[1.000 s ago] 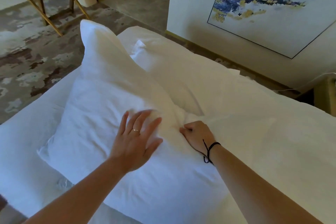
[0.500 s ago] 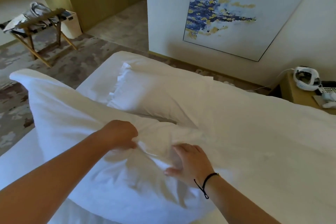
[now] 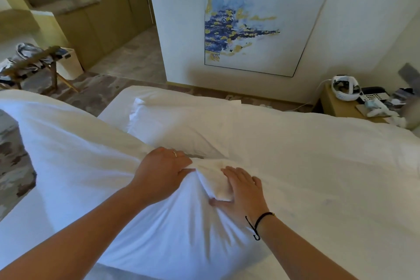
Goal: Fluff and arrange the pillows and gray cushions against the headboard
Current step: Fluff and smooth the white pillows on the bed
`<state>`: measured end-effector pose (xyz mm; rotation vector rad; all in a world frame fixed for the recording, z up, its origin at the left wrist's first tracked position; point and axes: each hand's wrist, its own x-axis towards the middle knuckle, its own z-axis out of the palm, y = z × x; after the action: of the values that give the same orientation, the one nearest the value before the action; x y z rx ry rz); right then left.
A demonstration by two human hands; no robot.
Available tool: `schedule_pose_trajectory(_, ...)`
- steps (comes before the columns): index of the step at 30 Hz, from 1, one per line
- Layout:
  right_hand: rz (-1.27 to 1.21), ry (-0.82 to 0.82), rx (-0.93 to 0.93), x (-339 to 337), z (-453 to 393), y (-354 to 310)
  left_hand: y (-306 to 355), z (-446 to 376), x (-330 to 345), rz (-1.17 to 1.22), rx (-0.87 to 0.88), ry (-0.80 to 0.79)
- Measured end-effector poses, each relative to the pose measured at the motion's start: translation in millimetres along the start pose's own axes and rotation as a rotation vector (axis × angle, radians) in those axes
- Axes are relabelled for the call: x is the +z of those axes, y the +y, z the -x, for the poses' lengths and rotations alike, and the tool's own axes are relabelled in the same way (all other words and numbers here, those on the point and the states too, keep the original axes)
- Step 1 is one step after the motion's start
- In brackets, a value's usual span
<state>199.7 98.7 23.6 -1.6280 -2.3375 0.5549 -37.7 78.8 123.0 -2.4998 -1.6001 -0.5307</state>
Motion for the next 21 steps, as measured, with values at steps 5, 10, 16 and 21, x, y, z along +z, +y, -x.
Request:
schedule_pose_trajectory(5,-0.005,0.249,-0.121,-70.5,43.4,58.7,82.6,-45.2,-16.6,0.042,0.157,0.051)
schedule_pose_trajectory(10,-0.152,0.386,0.009,-136.3,94.5,119.9,166.3,-94.8,-19.4,0.107,0.185,0.094)
schedule_pose_trajectory(16,-0.126,0.448,0.104,-203.2,154.9,211.5,262.6,-141.7,21.0,0.258,0.096,-0.032)
schedule_pose_trajectory(21,0.048,0.338,0.130,-217.1,202.9,312.2,346.3,-150.7,109.1,0.384,-0.017,-0.164)
